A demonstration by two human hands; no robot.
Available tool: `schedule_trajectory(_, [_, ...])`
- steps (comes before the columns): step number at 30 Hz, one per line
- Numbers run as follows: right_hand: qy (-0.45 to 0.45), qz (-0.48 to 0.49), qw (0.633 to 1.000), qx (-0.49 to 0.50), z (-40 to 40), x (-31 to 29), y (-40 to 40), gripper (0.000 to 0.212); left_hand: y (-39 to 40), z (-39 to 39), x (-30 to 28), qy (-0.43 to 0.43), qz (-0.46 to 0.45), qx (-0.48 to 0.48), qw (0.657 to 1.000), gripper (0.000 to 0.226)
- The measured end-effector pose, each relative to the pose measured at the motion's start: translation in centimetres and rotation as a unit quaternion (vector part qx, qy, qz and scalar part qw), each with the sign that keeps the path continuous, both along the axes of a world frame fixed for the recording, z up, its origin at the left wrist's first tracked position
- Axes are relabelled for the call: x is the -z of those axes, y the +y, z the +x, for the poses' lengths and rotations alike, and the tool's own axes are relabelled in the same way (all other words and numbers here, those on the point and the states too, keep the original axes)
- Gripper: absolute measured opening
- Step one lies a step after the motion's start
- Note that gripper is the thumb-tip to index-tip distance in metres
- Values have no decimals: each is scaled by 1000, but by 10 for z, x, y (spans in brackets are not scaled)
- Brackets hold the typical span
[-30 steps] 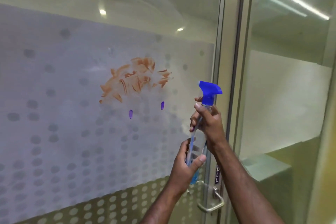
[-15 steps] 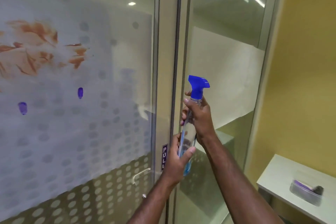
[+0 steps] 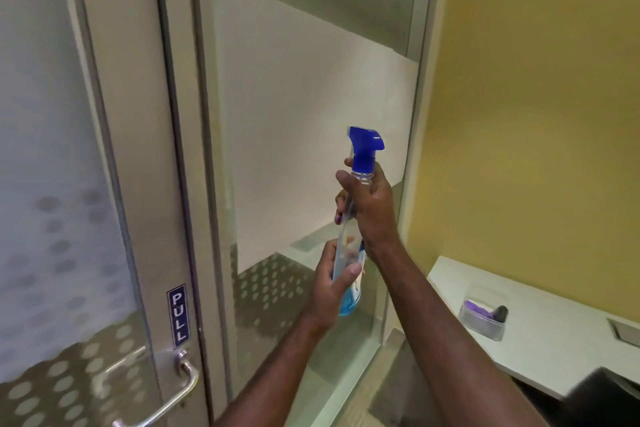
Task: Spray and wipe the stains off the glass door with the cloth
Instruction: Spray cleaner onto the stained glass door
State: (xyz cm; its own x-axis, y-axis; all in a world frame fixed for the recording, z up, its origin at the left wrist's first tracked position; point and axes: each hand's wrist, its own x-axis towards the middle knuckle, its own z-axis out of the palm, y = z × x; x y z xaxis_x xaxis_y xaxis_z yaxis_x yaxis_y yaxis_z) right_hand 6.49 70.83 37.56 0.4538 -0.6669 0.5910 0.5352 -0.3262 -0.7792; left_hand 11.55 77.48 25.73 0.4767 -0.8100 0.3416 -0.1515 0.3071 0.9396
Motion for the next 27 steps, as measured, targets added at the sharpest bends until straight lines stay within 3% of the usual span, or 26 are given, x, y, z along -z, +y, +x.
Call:
schedule_trajectory(5, [18, -23, 997, 65, -33, 13, -67, 56, -68, -31, 14, 5, 19, 28, 999, 77])
schedule_trajectory(9, [22, -30, 993, 108, -59, 23, -110, 72, -112, -54, 22, 13, 28, 64, 997, 112])
schedule_trajectory(12, [32, -28, 988, 150, -73, 31, -142, 58, -141, -64, 28, -1, 43, 91, 995, 111])
schedule_trajectory(17, [55, -19, 974, 220, -92, 46, -207, 43, -206, -79, 39, 16, 42, 149, 988, 128])
schedule_trajectory(22, [65, -17, 964, 259, -99, 52, -280, 38, -288, -83, 46, 23, 38, 196, 980, 110])
schedule_trajectory(27, [64, -24, 949, 308, -100, 52, -357, 36, -379, -79, 46, 31, 10, 248, 968, 108])
